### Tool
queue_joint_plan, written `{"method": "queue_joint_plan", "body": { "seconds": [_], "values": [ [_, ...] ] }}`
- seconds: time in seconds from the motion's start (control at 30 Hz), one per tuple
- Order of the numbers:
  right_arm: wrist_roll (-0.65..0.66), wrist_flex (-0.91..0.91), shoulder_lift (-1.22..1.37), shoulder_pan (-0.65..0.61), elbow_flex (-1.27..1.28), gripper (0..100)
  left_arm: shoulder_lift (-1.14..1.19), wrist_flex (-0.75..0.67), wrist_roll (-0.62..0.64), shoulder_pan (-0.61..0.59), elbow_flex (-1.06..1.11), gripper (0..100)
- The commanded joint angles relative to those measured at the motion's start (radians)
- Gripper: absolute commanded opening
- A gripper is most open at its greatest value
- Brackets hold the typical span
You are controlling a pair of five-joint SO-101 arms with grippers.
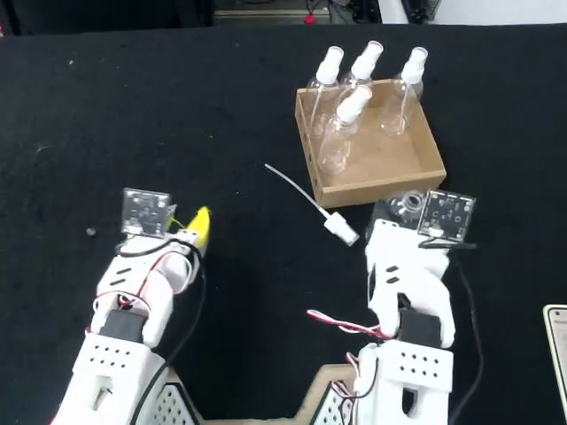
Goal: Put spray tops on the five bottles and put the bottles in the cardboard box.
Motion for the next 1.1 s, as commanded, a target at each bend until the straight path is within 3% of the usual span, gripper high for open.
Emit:
{"method": "queue_joint_plan", "body": {
  "seconds": [0.0,0.27,0.67,0.93,1.07],
  "values": [
    [0.0,-0.035,-0.021,-0.064,-0.001,6.7,-0.009,-0.025,0.087,-0.05,-0.048,17],
    [0.0,-0.038,-0.021,-0.18,0.012,6.7,-0.009,-0.025,0.11,-0.067,-0.05,17],
    [0.003,-0.051,-0.021,-0.046,-0.036,6.7,-0.009,-0.025,0.11,-0.065,-0.05,17],
    [0.003,-0.293,-0.019,-0.029,0.11,6.7,-0.009,-0.025,0.11,-0.065,-0.05,17],
    [0.021,-0.281,-0.019,-0.029,0.128,6.7,-0.009,-0.025,0.11,-0.065,-0.05,17]
  ]
}}
